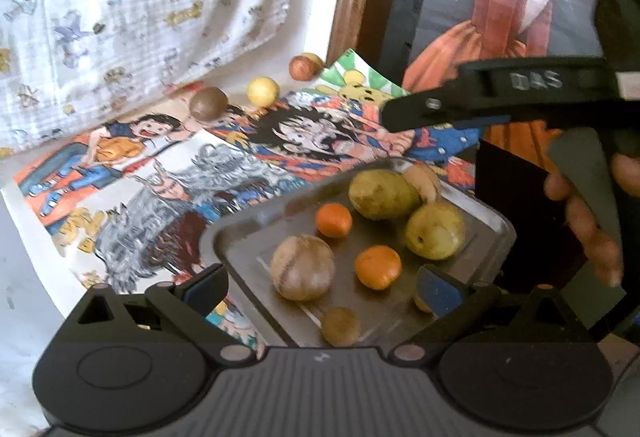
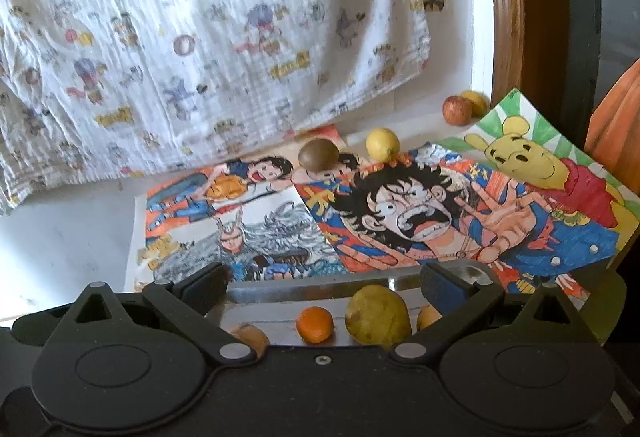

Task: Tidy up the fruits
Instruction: 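Lift both open tools away from the tray toward the kiwi and yellow fruit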

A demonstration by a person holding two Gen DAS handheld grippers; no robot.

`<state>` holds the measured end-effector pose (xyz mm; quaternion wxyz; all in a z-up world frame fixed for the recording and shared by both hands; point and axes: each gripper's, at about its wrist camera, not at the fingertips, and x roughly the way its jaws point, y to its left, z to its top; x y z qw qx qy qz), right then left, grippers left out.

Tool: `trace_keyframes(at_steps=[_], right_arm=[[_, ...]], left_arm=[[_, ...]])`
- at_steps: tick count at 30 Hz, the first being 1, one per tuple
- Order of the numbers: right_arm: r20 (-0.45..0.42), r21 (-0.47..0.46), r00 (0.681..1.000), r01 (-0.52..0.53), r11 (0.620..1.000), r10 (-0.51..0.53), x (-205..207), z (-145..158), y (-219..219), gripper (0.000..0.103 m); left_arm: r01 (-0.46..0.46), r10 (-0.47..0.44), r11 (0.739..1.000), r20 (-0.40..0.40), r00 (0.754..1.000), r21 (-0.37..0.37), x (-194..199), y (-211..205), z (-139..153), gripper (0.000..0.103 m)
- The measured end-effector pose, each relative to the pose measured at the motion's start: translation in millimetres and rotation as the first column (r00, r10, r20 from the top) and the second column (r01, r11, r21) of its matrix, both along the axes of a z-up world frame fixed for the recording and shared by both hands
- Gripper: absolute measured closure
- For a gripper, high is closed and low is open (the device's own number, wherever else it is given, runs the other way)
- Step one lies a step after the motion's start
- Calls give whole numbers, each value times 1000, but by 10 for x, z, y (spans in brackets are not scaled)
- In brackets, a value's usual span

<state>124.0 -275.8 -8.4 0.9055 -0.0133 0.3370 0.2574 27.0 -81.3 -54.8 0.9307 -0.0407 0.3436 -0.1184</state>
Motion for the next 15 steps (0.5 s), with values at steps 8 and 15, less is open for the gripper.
trace_keyframes(at_steps=[8,15], right_arm=[[48,27,999,9,1000,-10,-179,220,-46,0],[105,45,994,9,999,-14,-274,446,-50,0]], left_arm=[[-52,50,998,61,997,23,16,151,229,1],[-99,93,994,123,988,44,83,263,492,1]])
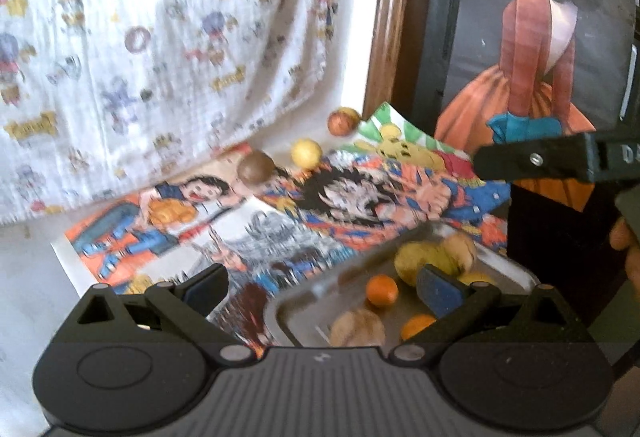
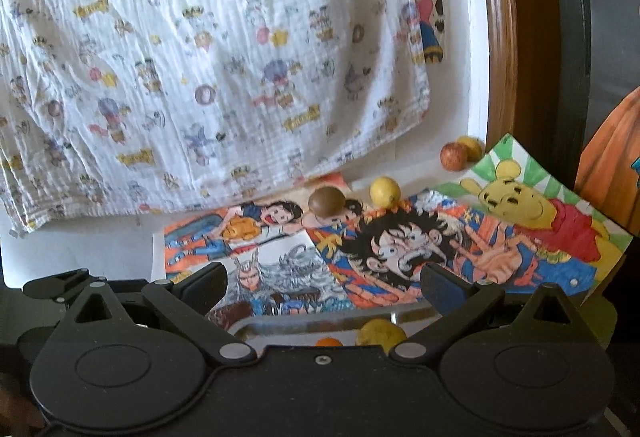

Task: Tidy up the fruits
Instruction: 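Lift both open tools away from the tray toward the kiwi and yellow fruit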

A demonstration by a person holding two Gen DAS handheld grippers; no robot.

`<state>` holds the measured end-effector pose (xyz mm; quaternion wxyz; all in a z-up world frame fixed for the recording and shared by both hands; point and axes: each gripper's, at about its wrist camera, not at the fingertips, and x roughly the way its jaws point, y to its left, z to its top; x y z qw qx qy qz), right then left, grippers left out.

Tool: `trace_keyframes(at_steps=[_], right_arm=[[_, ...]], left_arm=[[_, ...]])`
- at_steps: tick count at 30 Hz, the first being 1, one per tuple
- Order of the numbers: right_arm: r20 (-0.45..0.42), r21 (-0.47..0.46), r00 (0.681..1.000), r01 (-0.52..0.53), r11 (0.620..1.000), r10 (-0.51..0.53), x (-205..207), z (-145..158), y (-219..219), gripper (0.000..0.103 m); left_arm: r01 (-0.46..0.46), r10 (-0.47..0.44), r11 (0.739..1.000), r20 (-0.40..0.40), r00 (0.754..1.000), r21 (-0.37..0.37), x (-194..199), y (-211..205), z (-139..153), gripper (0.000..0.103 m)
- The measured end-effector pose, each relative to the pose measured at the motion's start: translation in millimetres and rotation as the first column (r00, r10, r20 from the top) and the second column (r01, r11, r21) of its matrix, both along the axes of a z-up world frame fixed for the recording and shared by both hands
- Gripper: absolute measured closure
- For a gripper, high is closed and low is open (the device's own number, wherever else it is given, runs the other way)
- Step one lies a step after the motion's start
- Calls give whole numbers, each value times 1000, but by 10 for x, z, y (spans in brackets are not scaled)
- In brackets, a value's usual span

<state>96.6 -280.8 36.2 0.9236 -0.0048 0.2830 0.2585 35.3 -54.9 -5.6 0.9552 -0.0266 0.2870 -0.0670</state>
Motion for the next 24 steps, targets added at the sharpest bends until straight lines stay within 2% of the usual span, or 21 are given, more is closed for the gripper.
trace_keyframes(at_steps=[13,24], right_arm=[[67,-13,998,17,1000,-16,197,247,-13,0],[63,-41,998,4,999,-1,643,203,67,0]], left_arm=[[-60,59,998,65,996,11,359,190,268,1],[-86,83,996,80,993,31,806,294,278,1]])
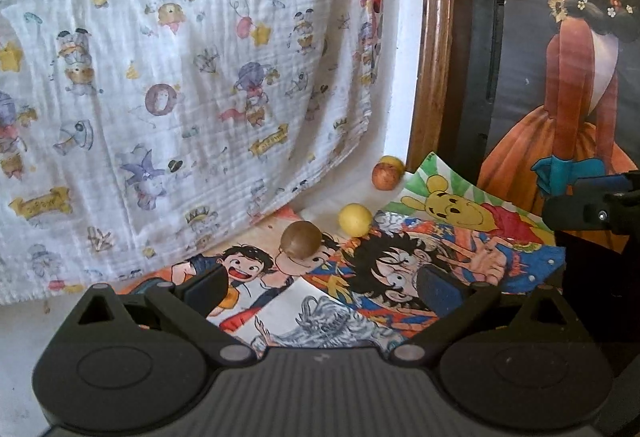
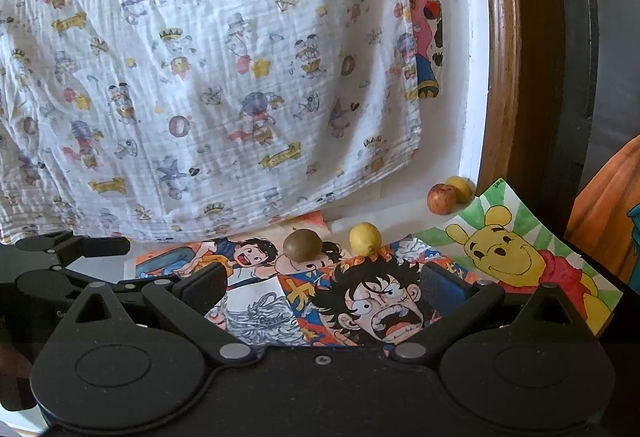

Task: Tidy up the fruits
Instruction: 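Lift both open tools away from the tray toward the kiwi and yellow fruit, then close the left tool on the kiwi while the right tool closes on the yellow fruit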

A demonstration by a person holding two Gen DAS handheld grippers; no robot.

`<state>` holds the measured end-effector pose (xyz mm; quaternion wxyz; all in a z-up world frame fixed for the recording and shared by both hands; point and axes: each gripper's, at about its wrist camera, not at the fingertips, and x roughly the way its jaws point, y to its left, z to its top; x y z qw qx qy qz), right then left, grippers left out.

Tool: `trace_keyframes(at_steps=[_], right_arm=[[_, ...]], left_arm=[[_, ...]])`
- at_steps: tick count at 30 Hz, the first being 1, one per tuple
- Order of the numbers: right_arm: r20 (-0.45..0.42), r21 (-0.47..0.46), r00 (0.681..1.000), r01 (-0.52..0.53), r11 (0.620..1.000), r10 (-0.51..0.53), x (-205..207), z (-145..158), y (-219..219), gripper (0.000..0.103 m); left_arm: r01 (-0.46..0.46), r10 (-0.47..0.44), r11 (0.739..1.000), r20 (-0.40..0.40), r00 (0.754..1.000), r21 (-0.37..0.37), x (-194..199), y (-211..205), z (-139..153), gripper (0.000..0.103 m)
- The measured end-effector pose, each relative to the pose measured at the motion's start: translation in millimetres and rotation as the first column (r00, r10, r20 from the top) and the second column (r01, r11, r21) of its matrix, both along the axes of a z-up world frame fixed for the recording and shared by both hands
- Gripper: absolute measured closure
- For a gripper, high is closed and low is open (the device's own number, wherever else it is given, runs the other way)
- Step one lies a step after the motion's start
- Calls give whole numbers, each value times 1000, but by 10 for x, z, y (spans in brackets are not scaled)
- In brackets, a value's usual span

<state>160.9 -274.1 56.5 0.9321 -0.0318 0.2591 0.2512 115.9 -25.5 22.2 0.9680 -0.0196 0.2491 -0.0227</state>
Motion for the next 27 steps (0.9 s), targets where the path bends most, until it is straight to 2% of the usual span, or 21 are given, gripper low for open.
trace_keyframes(at_steps=[19,27], right_arm=[[-73,-46,997,-34,998,30,1164,-374,273,0],[-109,-49,994,-32,998,26,1592,-482,362,0]], left_arm=[[1,2,999,-64,998,43,1153,75,-472,1],[17,-15,1000,-109,994,24,1569,153,-702,1]])
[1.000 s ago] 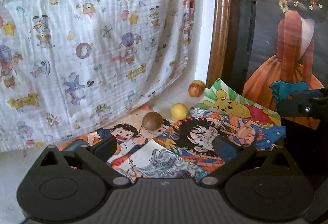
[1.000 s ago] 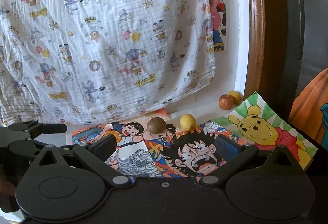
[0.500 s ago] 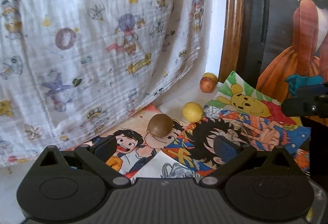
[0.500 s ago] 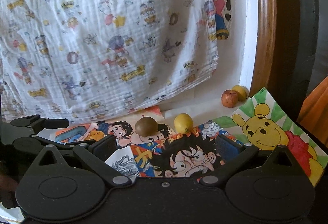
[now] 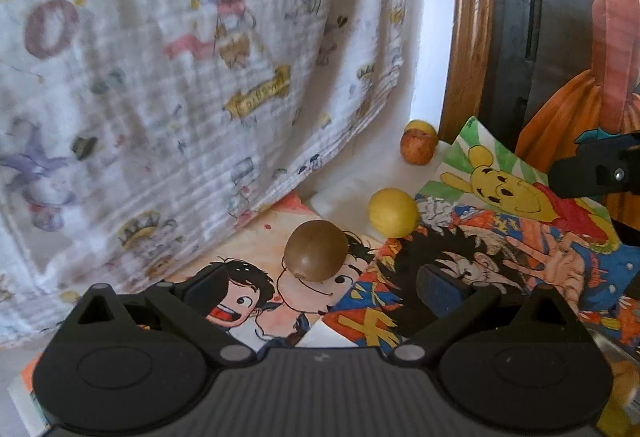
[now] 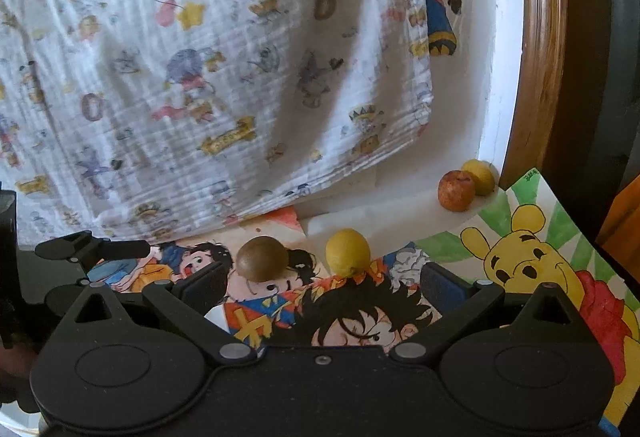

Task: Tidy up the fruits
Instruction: 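Close the left tool on the kiwi while the right tool closes on the yellow fruit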

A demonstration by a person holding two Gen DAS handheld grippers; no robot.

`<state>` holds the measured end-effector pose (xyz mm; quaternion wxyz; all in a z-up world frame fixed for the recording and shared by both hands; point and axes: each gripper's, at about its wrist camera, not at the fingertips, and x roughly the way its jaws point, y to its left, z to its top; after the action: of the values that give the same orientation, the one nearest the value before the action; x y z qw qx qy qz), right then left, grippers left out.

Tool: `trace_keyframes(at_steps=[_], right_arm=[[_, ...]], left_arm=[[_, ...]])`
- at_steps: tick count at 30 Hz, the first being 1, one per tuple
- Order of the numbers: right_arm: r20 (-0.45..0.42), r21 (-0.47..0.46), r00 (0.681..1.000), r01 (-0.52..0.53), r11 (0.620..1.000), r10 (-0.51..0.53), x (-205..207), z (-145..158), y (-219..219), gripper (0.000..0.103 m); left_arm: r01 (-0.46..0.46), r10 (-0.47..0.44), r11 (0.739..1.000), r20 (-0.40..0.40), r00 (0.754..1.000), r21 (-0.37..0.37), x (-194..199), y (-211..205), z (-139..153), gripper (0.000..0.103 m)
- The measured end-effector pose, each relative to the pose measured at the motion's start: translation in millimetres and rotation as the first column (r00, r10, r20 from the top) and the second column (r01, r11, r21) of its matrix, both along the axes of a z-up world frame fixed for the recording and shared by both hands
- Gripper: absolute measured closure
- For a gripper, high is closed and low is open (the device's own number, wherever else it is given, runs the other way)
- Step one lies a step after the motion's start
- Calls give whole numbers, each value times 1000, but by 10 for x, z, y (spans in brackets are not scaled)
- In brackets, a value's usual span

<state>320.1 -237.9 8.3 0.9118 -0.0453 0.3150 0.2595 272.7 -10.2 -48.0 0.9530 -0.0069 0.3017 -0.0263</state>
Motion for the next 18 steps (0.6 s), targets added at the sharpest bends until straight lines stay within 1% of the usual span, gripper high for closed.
trace_keyframes(at_steps=[11,14,18], right_arm=[[-77,-24,997,-6,1000,4,653,-406,188,0],[-92,-31,996,-21,999,18,796,-517,259,0],[-105,-42,994,-26,999,21,947,-633,317,0]], left_arm=[[15,-14,1000,-27,1000,26,594,30,-356,1],[25,-23,999,-32,999,43,720,2,-449,3],[43,-41,998,-35,999,51,833,-28,-521,10]])
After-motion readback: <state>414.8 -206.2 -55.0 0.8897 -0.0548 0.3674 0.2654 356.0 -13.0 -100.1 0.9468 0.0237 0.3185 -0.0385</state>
